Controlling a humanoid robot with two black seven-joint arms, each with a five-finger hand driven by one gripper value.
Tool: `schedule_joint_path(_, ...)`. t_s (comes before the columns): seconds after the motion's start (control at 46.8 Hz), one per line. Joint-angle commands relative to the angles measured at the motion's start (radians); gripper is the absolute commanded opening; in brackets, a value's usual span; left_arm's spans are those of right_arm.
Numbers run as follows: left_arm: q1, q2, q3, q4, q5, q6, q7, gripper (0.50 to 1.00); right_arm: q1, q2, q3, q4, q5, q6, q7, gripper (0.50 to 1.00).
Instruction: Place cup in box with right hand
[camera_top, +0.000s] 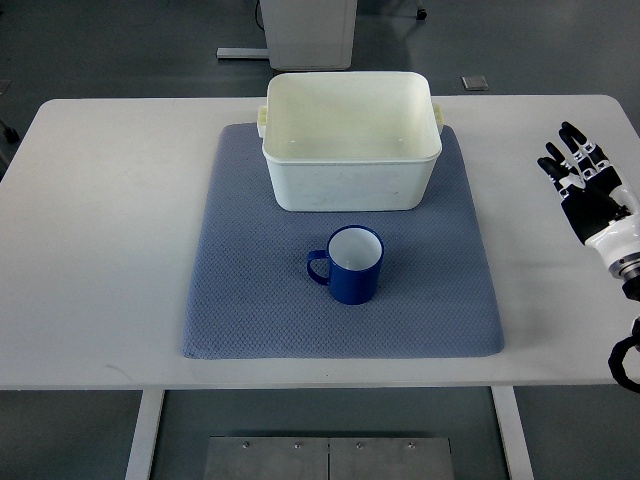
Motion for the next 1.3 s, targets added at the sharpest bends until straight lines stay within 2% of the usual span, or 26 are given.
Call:
schedule_joint_path(0.0,0.0,0.0,0.0,0.0,0.0,0.002,0.0,1.0,0.0,-0.007,0.002,0.005,0.005,0.012,0.002,1.0)
schedule_joint_path(0.898,0.0,0.0,0.0,0.0,0.0,0.0,0.0,1.0,-0.028,-0.035,-0.001,-0.027,-0.067,0.0,0.003,1.0)
schedule_joint_path(1.091,0.0,0.0,0.0,0.0,0.0,0.0,0.0,1.0,-0.031,-0.027,-0.004,-0.029,-0.061,-0.062,0.003,0.993)
schedule_joint_path(1.283,0.0,0.0,0.0,0.0,0.0,0.0,0.0,1.0,-0.029,-0.042,-0.003,-0.027,-0.069,-0.056,0.003,0.987)
